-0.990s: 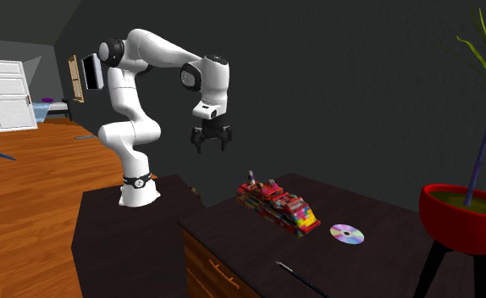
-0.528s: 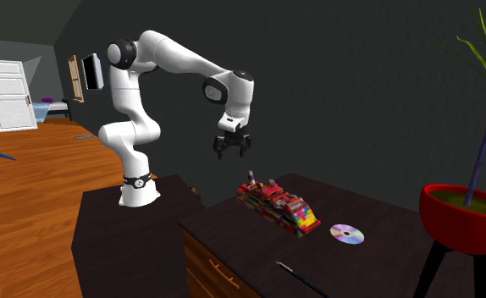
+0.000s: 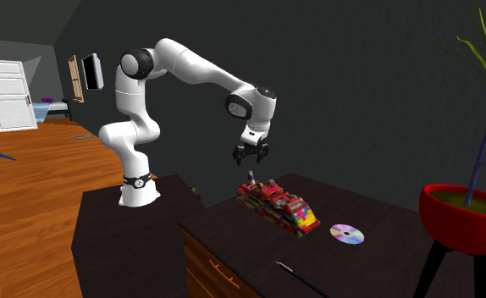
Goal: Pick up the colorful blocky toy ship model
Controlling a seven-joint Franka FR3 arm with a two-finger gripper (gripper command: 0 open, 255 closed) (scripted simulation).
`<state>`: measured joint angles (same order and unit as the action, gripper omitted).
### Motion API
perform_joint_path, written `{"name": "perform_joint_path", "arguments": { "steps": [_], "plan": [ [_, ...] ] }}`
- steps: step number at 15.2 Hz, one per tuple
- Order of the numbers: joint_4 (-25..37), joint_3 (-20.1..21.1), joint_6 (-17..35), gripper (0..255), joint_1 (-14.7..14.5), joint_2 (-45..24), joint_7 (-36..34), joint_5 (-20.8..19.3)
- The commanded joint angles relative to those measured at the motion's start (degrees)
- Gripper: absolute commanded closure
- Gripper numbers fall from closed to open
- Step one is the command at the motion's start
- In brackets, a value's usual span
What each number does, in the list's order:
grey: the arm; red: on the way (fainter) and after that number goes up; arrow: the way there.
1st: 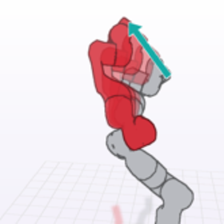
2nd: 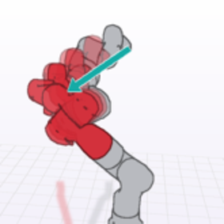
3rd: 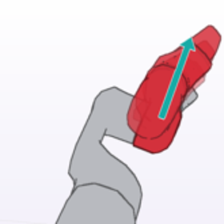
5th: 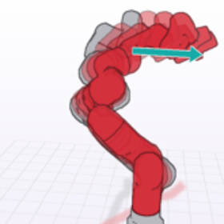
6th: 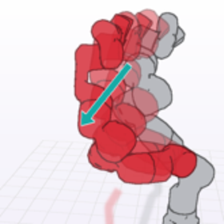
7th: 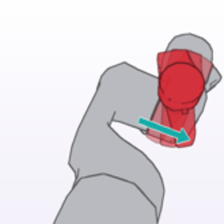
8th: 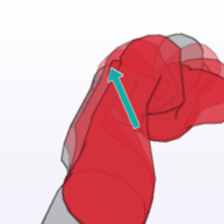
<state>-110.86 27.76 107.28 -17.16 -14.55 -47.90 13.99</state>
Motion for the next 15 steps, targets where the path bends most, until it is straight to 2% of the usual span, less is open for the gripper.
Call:
{"name": "perform_joint_path", "arguments": {
  "steps": [1,9,10,15],
  "plan": [
    [0.8,0.1,1.3,0,-0.7,-2.2,-0.8,-0.4],
    [-0.7,-0.2,4.9,0,-1.2,-4.6,-0.3,-1.2],
    [-0.7,-0.2,4.9,255,-1.2,-4.6,-0.3,-1.2],
    [-0.7,-0.2,5.0,255,-1.2,-4.6,-0.3,-1.2]
  ]
}}
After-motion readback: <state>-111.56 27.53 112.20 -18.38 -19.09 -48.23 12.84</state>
